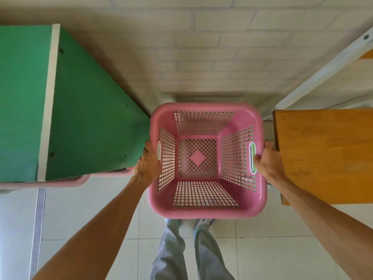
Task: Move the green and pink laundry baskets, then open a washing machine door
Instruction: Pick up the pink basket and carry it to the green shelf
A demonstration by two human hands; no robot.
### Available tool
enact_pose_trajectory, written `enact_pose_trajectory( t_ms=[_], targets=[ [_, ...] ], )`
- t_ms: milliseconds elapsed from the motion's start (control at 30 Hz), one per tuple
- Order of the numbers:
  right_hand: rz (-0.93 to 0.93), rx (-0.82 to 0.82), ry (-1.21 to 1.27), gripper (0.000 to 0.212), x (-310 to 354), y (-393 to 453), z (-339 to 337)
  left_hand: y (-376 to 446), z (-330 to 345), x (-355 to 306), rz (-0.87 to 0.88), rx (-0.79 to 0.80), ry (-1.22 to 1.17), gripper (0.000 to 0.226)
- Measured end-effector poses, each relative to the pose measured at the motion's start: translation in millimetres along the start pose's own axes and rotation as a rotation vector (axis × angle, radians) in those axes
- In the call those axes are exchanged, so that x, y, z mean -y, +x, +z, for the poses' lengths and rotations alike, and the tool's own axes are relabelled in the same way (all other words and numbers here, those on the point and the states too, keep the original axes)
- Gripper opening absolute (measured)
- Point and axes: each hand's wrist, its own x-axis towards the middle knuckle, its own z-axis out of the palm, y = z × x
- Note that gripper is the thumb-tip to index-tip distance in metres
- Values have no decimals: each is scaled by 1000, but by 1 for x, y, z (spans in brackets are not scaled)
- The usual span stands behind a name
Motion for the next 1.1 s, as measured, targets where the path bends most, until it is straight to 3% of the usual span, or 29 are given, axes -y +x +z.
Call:
enact_pose_trajectory(
  t_ms=[867,1100],
  targets=[
    [4,27,74,34,31,3,-6,17,-9,19,-42,-5,-16,64],
    [-29,117,28,39,29,8,-13,17,-17,16,-56,64,37,68]
  ],
)
